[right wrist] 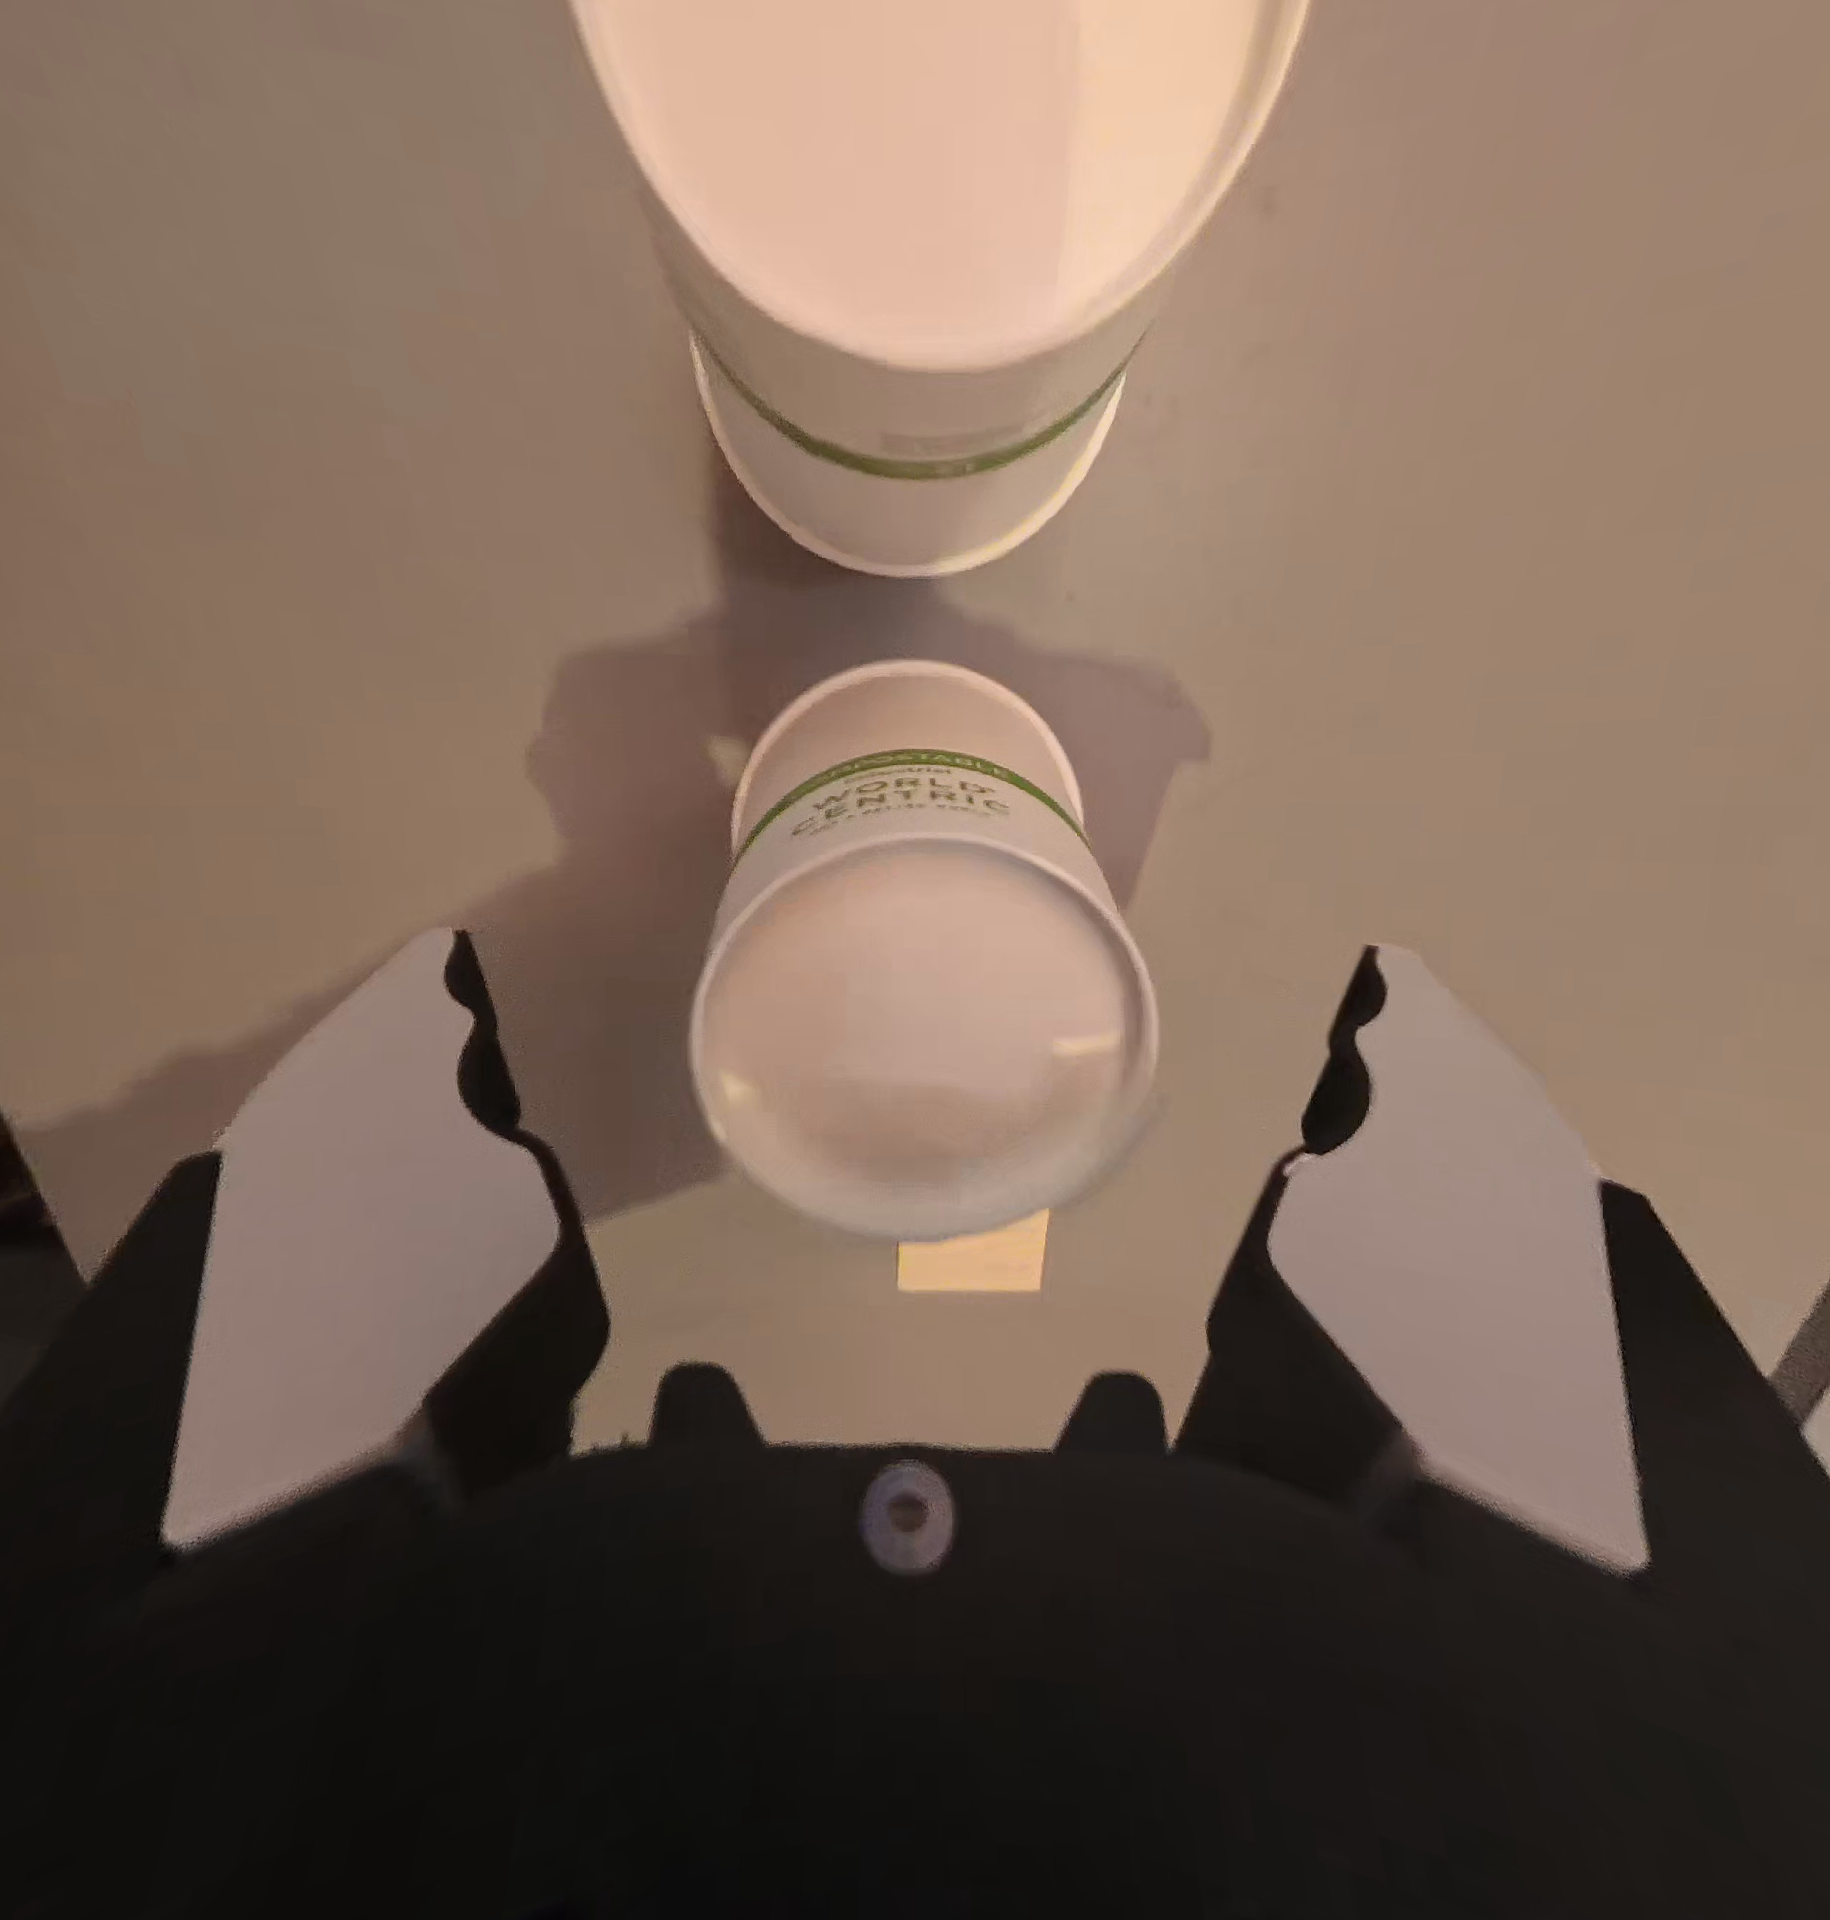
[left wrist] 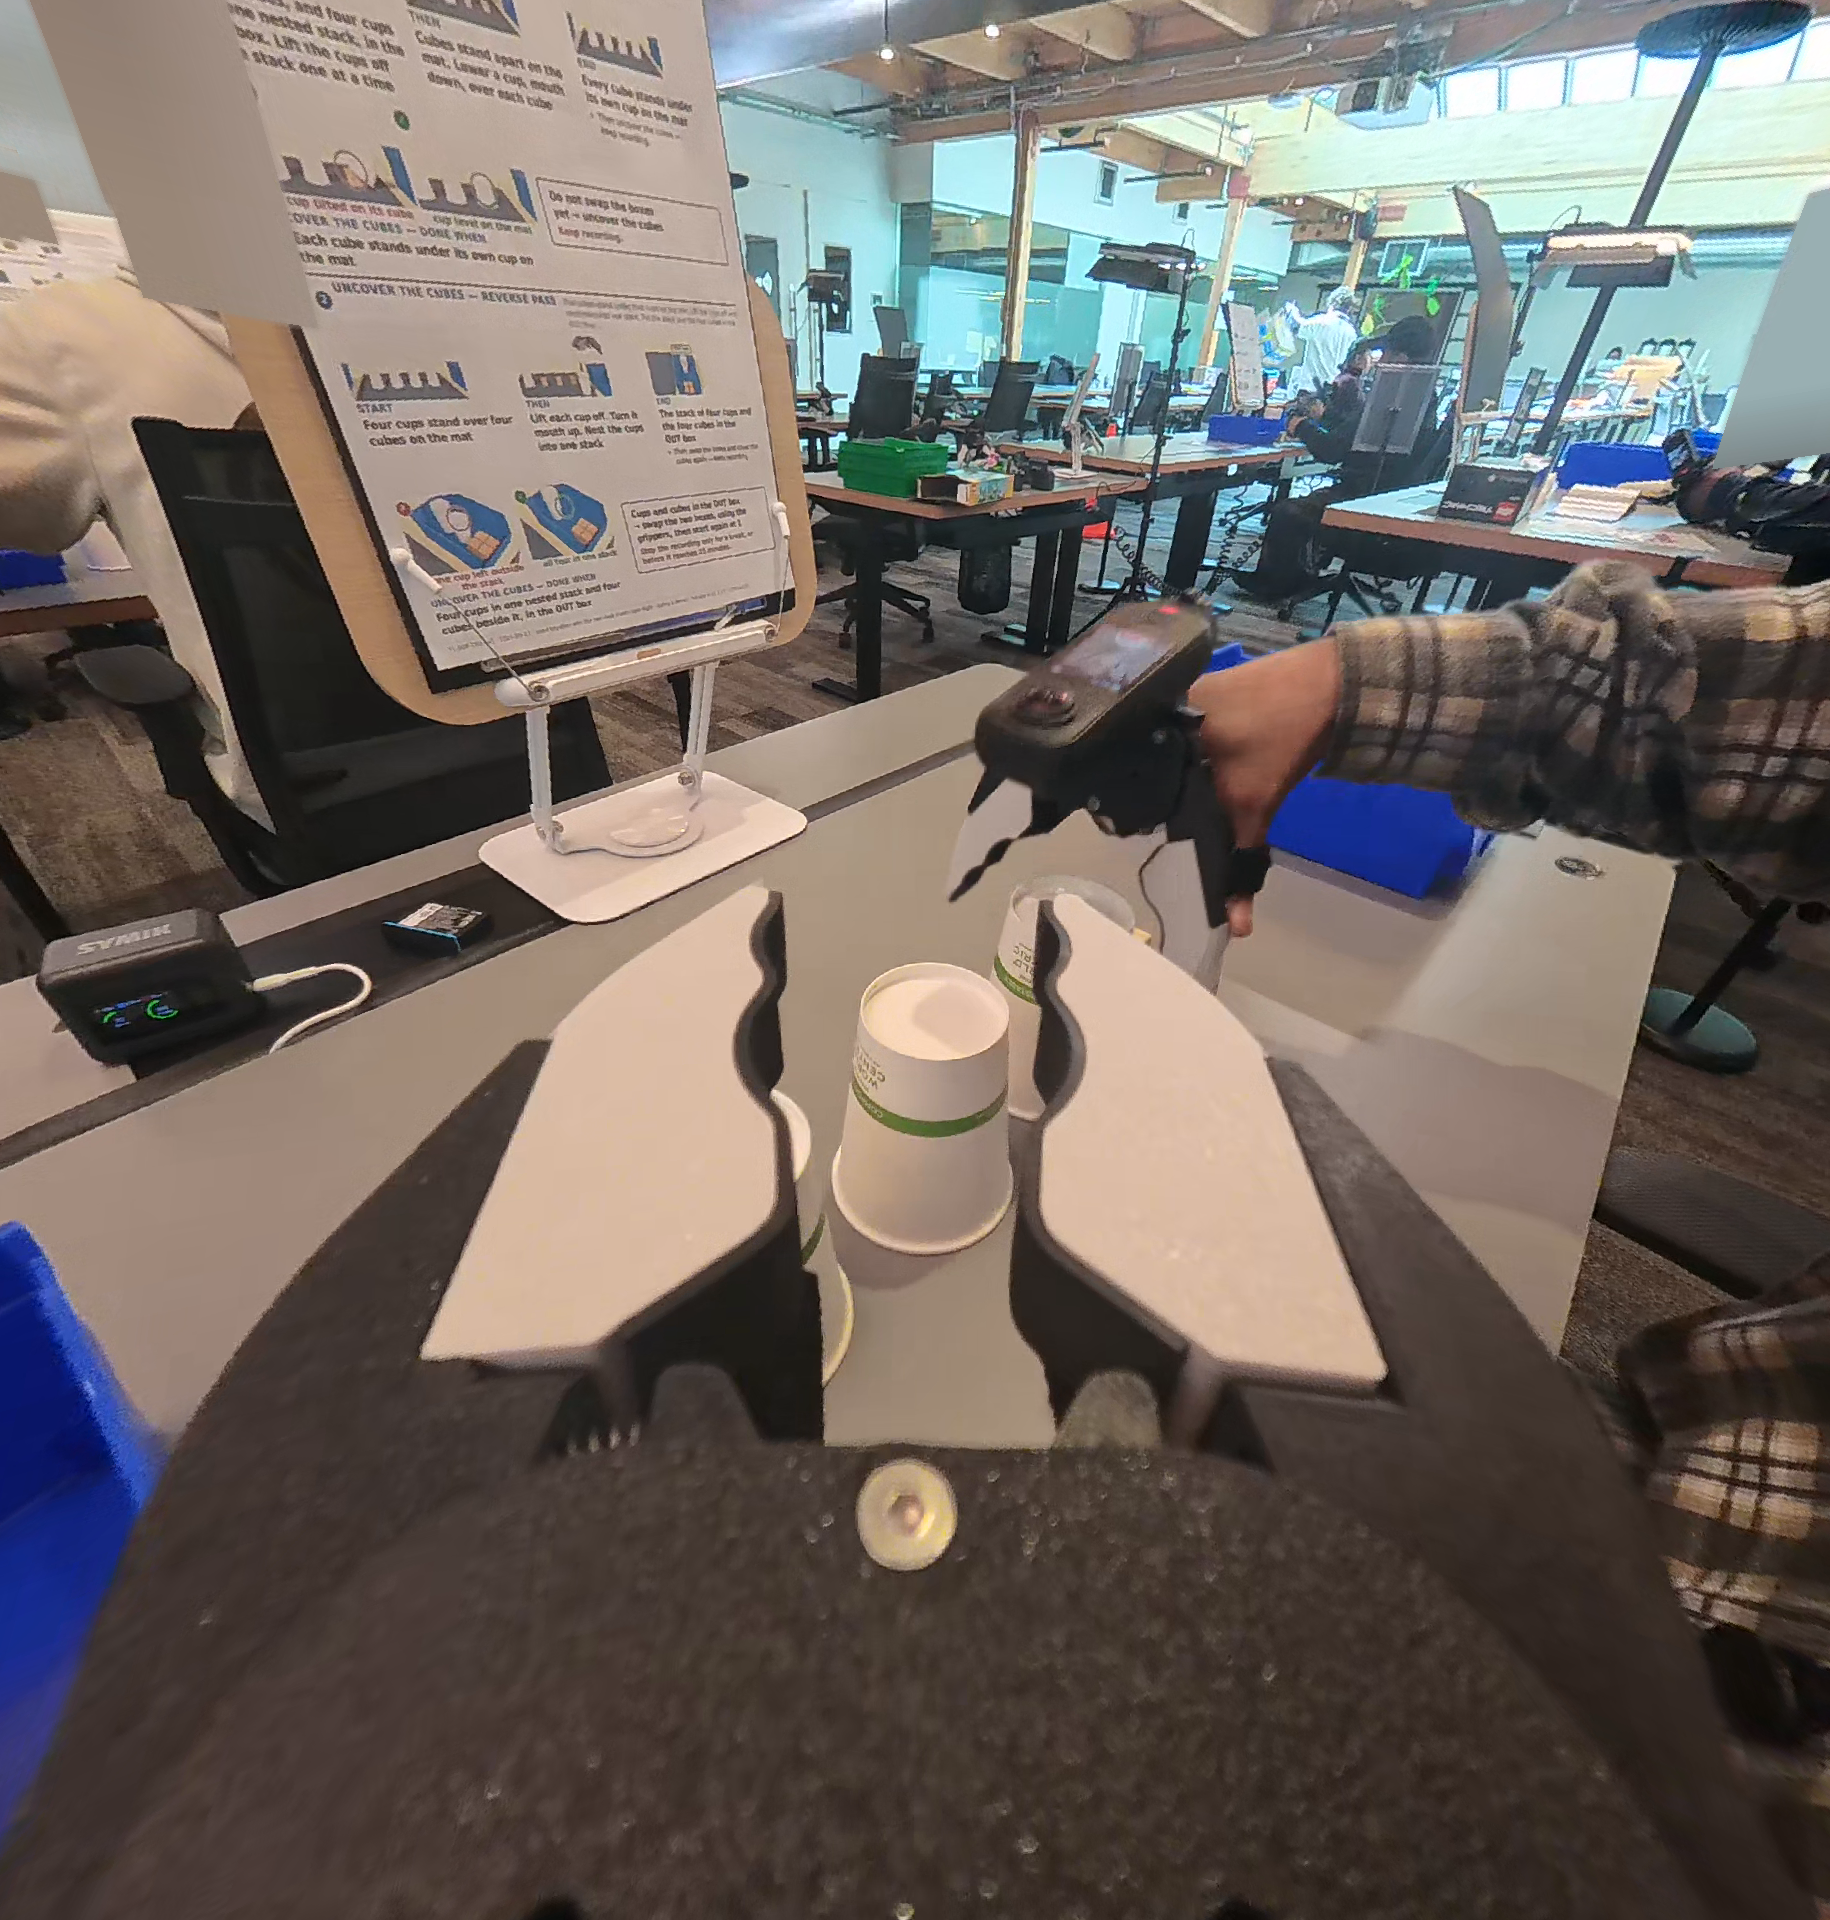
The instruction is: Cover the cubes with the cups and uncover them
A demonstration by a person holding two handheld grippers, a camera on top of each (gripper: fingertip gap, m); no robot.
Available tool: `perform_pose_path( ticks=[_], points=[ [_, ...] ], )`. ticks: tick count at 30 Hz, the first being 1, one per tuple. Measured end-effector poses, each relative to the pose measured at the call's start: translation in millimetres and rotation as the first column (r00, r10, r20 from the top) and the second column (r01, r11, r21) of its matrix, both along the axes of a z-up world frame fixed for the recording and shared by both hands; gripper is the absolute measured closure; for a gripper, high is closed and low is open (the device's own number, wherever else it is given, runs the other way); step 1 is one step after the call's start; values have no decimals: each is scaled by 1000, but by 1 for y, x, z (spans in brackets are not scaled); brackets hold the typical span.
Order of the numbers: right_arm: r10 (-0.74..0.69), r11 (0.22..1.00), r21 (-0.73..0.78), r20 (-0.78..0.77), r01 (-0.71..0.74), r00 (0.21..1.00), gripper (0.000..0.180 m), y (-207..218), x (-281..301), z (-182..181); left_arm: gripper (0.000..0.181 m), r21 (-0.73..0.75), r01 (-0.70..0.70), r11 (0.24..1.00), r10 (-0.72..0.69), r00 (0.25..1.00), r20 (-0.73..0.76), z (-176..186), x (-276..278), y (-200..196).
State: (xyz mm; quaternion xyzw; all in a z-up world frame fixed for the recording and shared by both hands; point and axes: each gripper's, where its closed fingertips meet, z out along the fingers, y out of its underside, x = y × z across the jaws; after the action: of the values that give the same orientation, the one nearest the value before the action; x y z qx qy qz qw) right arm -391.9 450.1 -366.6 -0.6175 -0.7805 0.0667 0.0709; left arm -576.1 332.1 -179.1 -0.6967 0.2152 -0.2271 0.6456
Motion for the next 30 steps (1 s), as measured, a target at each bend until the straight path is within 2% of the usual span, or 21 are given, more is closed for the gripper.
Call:
perform_pose_path(
  ticks=[1,6,9,12,15,18,20,22,25,27,30],
  points=[
    [5,1000,-1,-29,-5,1000,34,-1,-2,9,136,1,-4,1000,4,1000,0,0,-1,0],
    [-4,1000,-16,-160,2,987,34,-12,-1,63,134,-16,-37,999,37,999,-17,-5,-6,4],
    [-50,998,5,-338,55,940,34,-20,4,110,133,-16,-50,999,49,998,-31,-6,-7,5],
    [-140,981,30,-561,189,815,34,-26,22,154,133,-20,-61,998,60,997,-38,-8,-9,7],
    [-230,922,36,-752,386,618,34,-26,54,176,133,-31,-67,997,66,997,-34,-11,-11,10],
    [-301,847,-59,-873,529,385,34,-30,87,175,131,-48,-94,994,91,994,-58,-18,-14,15],
    [-342,809,-126,-895,574,286,34,-37,105,159,127,-61,-153,986,146,983,-116,-25,-25,19],
    [-377,771,-164,-896,616,233,34,-44,121,138,123,-64,-261,963,246,951,-187,-29,-49,21],
    [-412,753,-210,-889,623,199,34,-60,137,107,121,-97,-385,918,343,891,-298,-37,-95,22],
    [-416,758,-226,-890,612,188,34,-69,143,93,122,-159,-408,899,326,866,-379,-44,-122,24],
    [-428,762,-247,-886,599,178,34,-78,149,77,121,-274,-399,875,206,819,-536,-60,-160,28]
  ],
)
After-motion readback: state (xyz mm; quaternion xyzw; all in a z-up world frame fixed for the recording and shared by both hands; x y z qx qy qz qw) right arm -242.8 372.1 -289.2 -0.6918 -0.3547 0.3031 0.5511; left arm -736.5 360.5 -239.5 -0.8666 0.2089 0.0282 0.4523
